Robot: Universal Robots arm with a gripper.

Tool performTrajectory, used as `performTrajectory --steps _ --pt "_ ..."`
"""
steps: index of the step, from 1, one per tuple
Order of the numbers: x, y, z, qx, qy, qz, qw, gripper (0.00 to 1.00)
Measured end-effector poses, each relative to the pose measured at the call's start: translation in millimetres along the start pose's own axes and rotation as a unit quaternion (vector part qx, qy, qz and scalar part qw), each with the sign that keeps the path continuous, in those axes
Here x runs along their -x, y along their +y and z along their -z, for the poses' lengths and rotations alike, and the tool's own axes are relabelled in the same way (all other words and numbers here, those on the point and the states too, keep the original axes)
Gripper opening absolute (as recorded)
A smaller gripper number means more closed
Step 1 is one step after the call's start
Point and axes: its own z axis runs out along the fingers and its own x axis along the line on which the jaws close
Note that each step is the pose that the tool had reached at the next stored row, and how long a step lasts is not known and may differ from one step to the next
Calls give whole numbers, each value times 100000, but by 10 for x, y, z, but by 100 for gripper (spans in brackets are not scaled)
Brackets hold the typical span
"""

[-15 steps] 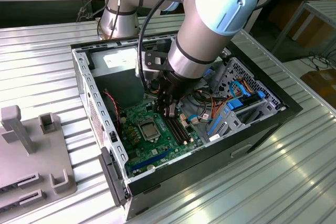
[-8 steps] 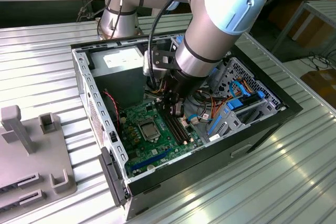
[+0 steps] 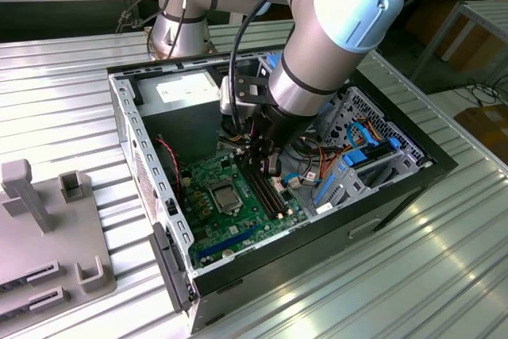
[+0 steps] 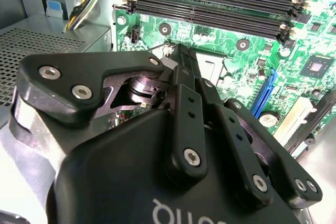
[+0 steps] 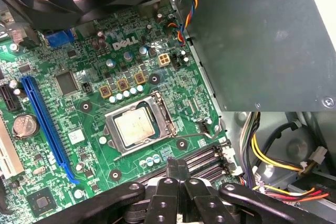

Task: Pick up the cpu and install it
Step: 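Install the first cpu locking lever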

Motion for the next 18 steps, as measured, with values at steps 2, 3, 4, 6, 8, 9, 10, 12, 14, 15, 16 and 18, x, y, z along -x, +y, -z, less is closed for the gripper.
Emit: performTrajectory --steps 2,3,4,6,8,9,10,12,14,15,16,18 --pt "0 -1 0 1 -1 0 100000 11" --pt "0 -1 0 1 0 1 100000 11" --pt "1 -1 0 0 -2 0 100000 11" --pt "7 -1 -1 -10 31 1 100000 11" --pt "27 -18 -2 17 43 -3 100000 11" --pt "37 -37 0 37 61 -10 100000 11" --pt "63 -68 0 61 71 -17 100000 11" --pt "95 -67 -9 119 -72 -10 100000 11" --pt "102 -65 -15 244 -375 24 99999 11" --pt "104 -65 -17 287 -486 26 99998 11" --pt "104 -64 -18 310 -541 26 99998 11" --pt "104 -64 -19 346 -629 28 99997 11"
